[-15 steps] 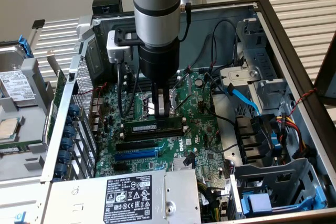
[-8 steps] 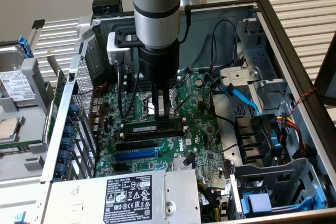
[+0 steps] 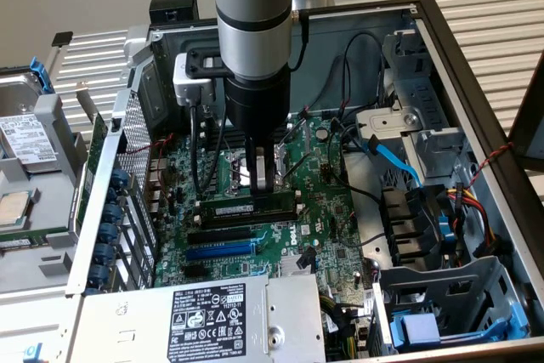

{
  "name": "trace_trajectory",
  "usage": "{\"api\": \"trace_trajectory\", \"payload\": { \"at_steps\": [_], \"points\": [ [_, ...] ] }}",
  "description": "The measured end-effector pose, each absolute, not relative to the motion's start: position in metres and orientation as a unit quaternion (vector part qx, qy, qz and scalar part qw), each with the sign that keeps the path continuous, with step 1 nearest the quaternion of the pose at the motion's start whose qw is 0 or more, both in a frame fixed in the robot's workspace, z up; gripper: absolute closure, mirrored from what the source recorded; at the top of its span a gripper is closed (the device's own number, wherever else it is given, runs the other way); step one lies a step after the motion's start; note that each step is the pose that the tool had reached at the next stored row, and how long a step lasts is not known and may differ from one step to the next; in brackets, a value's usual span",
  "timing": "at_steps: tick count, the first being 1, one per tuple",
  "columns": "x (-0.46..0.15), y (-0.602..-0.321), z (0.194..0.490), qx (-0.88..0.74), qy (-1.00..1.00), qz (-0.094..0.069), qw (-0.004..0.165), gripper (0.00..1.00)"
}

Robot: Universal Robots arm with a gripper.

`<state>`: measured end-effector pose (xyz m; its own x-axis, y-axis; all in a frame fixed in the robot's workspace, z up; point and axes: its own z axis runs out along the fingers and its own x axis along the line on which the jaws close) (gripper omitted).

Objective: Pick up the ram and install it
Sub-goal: 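Insert the ram into the slot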

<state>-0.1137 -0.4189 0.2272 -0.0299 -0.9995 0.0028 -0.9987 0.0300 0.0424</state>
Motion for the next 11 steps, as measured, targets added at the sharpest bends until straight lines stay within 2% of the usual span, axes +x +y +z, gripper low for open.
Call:
{"api": "trace_trajectory", "payload": {
  "at_steps": [6,8,9,11],
  "points": [
    [-0.1138,-0.4189,0.2272,0.696,-0.717,-0.014,0.016,0.87],
    [-0.1137,-0.4189,0.2272,0.696,-0.717,-0.014,0.016,0.85],
    [-0.1138,-0.4189,0.2272,0.696,-0.717,-0.014,0.016,0.78],
    [-0.1137,-0.4189,0.2272,0.696,-0.717,-0.014,0.016,0.78]
  ]
}}
